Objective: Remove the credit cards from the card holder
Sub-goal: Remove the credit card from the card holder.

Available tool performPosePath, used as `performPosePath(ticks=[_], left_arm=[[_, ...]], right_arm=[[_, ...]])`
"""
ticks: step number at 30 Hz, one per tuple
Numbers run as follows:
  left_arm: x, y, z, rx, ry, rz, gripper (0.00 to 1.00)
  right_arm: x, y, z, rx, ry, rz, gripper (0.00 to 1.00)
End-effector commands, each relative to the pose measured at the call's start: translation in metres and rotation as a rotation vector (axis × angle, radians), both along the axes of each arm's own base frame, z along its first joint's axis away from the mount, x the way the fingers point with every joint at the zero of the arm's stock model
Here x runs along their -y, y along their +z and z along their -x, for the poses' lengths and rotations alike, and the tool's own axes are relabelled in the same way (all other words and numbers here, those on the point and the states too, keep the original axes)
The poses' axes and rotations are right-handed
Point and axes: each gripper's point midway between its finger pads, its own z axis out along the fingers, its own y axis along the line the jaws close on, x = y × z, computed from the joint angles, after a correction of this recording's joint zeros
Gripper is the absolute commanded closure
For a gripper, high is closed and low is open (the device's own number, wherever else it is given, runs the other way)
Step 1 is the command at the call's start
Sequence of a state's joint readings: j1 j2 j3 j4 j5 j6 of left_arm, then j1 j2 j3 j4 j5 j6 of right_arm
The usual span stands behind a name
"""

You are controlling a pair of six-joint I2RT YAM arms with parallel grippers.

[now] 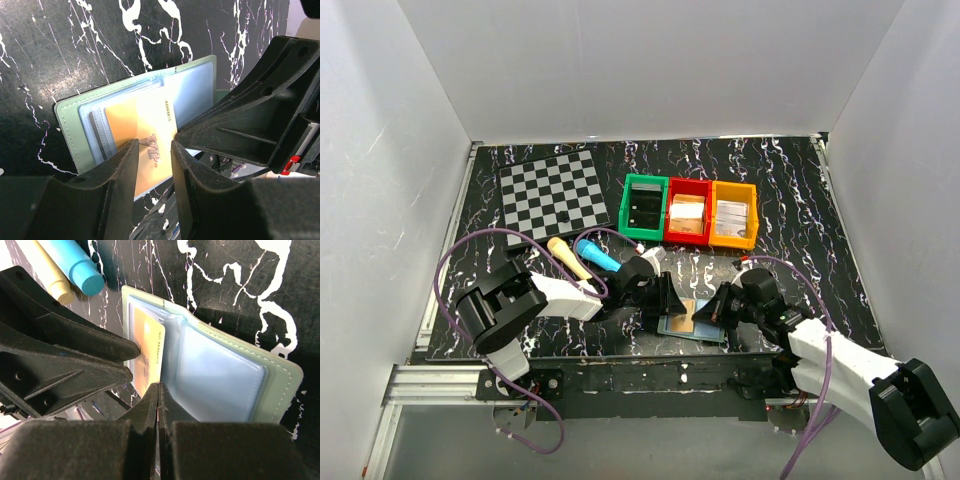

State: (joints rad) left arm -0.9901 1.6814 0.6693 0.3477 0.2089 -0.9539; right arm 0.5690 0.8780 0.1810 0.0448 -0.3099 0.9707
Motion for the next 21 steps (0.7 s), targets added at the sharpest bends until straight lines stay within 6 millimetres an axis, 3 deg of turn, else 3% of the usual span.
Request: performPosePath(ticks=[1,15,19,21], left_arm=[[-0.016,-0.027,0.005,-0.039,0.016,-0.096,0.69],[-0.014,-0.034,0.005,-0.06,0.003,-0.114,0.72],[-0.014,-0.036,0.006,-0.065,0.003,-0.122,0.76],[-0.015,-0.038,0.006,-0.073,0.008,-0.127,0.78]], right_arm=[[0.0,0.01,-0.008,0.043,-0.011,-0.008,0.99],[0.002,0.006,-0.005,0.026,-0.001,-0.008,0.99],[0.001,0.006,-0.005,0.025,0.002,-0.012,0.77],[0.001,0.006,-0.006,0.026,-0.003,-0.013,0.72]])
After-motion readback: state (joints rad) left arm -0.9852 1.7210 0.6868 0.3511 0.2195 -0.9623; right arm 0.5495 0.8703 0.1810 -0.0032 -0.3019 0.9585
